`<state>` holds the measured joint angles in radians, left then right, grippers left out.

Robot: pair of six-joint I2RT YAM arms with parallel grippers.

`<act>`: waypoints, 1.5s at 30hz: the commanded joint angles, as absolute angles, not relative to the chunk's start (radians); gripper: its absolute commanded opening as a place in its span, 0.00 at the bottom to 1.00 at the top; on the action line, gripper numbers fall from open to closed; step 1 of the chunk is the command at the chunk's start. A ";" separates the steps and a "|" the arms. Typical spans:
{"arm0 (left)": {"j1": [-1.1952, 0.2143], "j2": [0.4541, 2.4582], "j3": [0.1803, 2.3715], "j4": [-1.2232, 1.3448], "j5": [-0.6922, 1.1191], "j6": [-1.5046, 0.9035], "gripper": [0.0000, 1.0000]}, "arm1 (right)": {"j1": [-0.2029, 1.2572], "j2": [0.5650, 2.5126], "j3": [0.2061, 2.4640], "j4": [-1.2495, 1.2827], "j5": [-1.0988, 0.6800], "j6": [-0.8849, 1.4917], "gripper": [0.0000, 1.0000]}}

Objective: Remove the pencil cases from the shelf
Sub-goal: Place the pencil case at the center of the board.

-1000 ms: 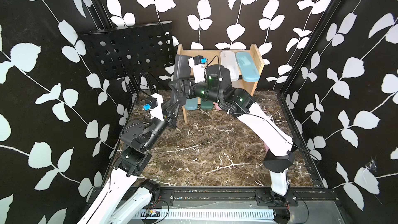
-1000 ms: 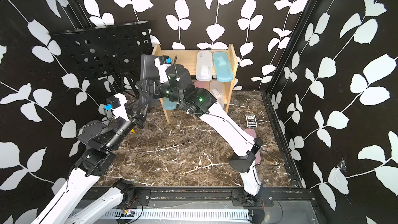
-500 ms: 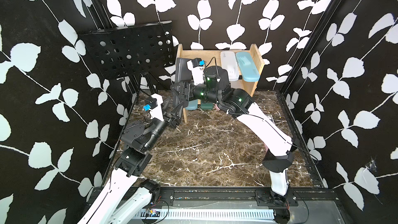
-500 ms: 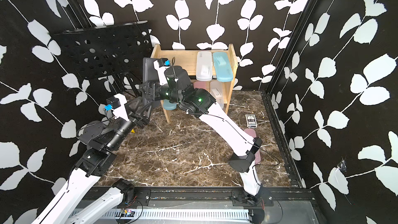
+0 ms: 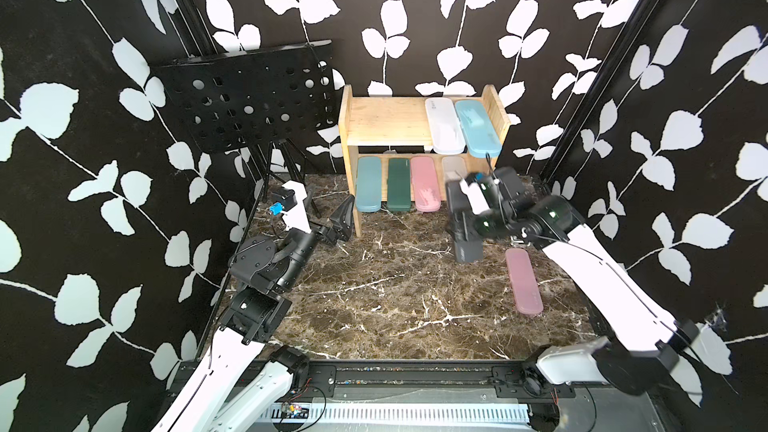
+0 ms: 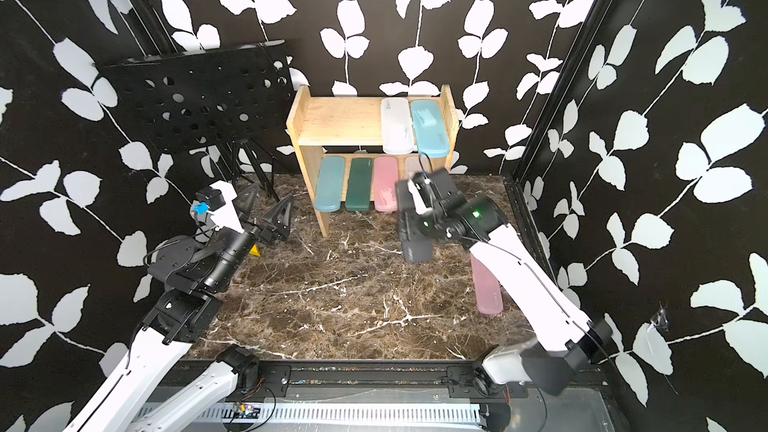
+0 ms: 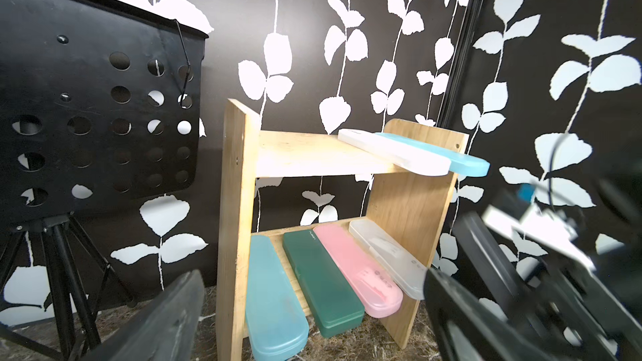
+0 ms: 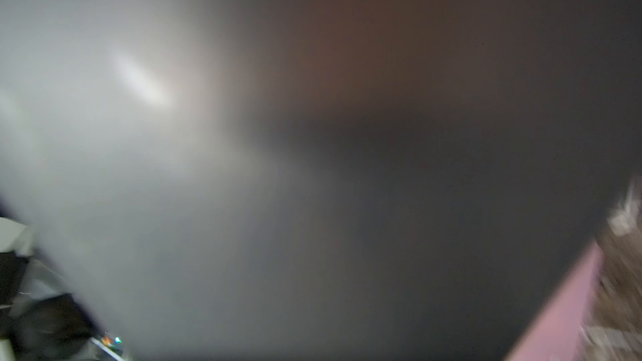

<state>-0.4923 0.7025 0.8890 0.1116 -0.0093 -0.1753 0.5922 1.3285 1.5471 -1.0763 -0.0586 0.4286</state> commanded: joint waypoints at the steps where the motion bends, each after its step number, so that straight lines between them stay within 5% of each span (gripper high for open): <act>1: -0.492 0.720 0.866 0.139 -0.015 -0.189 0.99 | 0.513 1.273 1.343 -1.086 -0.083 0.384 0.74; 22: -0.491 0.727 0.865 0.093 -0.014 -0.178 0.99 | 0.270 1.591 1.083 -0.957 0.006 0.302 0.74; 45: -0.491 0.717 0.864 0.053 -0.028 -0.178 0.99 | 0.208 1.714 1.012 -0.850 0.059 0.244 0.78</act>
